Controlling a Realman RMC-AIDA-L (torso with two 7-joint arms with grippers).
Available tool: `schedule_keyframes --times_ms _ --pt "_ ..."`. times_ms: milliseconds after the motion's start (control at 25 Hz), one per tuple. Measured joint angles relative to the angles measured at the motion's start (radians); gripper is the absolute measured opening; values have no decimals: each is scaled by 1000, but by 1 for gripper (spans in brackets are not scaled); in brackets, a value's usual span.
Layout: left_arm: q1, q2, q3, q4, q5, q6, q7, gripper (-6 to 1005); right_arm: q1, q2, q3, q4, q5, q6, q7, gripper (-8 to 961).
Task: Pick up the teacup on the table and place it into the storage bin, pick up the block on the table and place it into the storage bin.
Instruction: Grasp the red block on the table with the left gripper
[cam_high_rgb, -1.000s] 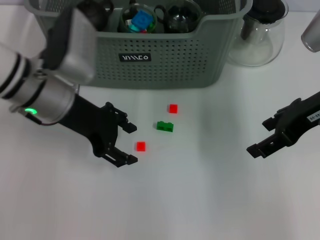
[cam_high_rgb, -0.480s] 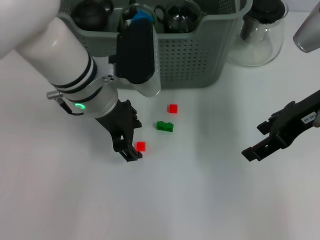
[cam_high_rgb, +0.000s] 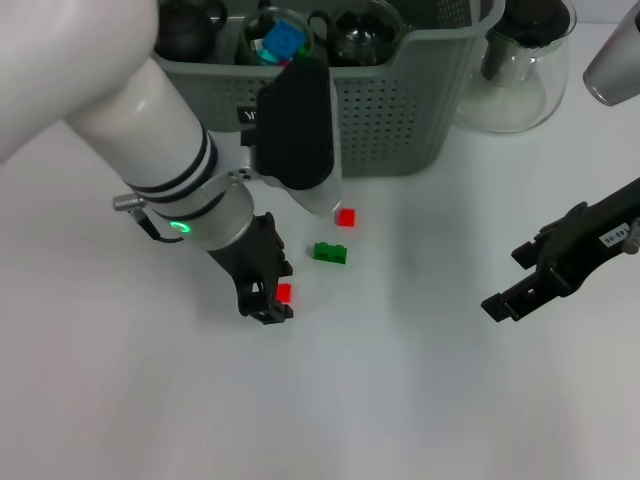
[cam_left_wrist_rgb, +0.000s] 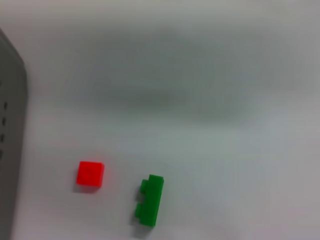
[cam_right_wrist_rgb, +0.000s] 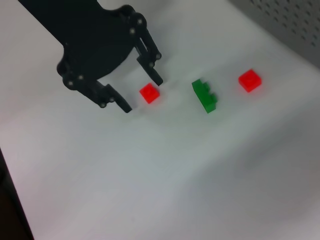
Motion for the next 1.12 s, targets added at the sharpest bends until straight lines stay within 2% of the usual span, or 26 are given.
schedule_keyframes --times_ms 240,880,1000,1120 --pt "-2 0 25 -22 1 -33 -14 487 0 0 -2 5 1 8 -3 942" --pt "-5 0 50 -48 3 -69 -24 471 3 0 -2 5 2 18 -5 942" --pt "-7 0 51 -49 4 -70 -30 402 4 0 -2 5 3 18 -5 942" --pt "-9 0 51 -52 6 -71 -38 273 5 0 -2 5 3 19 -5 942"
